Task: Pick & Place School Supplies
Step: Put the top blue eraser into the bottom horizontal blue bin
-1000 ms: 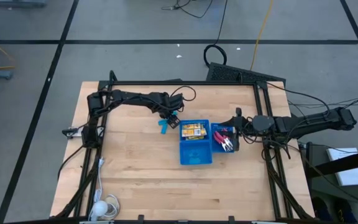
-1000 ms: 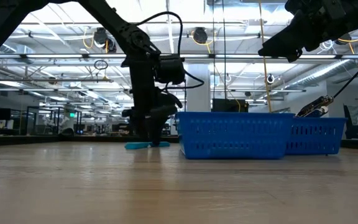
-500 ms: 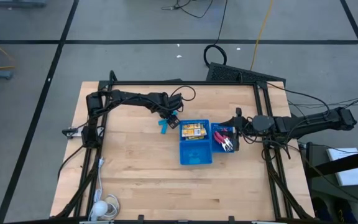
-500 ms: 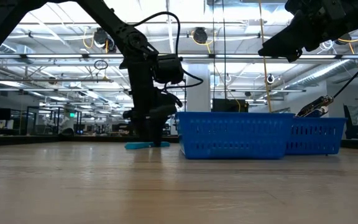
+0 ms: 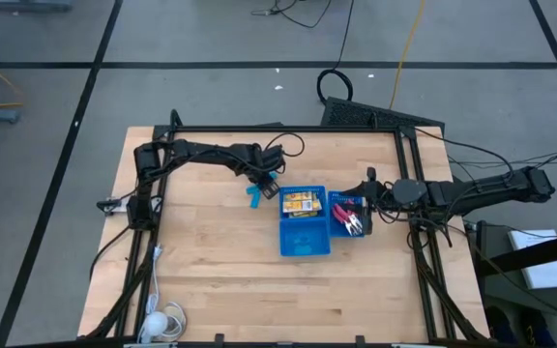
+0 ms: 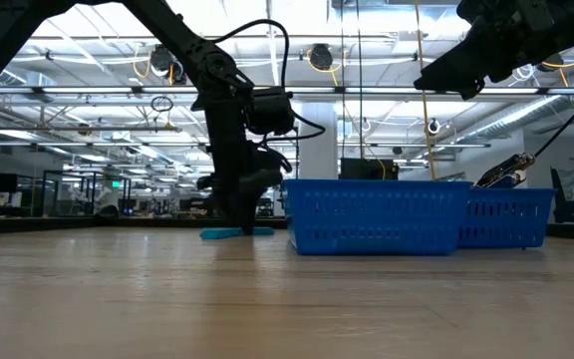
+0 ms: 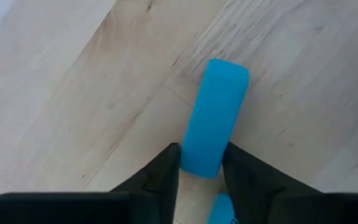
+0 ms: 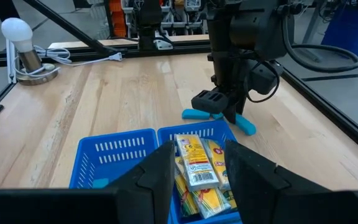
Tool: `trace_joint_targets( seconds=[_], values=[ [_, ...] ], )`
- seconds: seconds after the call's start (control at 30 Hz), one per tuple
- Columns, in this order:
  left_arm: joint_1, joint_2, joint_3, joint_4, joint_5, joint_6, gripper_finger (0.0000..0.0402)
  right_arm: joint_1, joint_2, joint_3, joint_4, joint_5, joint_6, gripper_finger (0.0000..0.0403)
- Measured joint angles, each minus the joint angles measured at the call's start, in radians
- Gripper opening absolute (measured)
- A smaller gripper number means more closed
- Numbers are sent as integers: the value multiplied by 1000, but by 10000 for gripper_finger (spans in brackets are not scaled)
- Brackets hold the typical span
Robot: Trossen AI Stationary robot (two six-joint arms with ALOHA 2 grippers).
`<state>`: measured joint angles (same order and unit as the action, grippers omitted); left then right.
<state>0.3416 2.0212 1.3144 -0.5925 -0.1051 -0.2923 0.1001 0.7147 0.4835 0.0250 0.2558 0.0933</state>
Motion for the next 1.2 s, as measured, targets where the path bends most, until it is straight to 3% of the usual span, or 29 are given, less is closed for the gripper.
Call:
trace_joint_targets(
  seconds=[0.23,0.57,0.77,0.87,0.97,1.2],
  values=[
    [0,-42,-5,-13,-4,28,85,0,0,0,0,0,0,132],
    [-59,-239,-3,-20,-24,36,86,0,0,0,0,0,0,132],
    [-165,-305,-2,7,-23,36,87,0,0,0,0,0,0,132],
    [-234,-310,-2,39,31,59,87,0,0,0,0,0,0,132],
    [-311,-296,-2,107,87,102,87,0,0,0,0,0,0,132],
    [-458,-231,-2,267,100,228,88,0,0,0,0,0,0,132]
  ],
)
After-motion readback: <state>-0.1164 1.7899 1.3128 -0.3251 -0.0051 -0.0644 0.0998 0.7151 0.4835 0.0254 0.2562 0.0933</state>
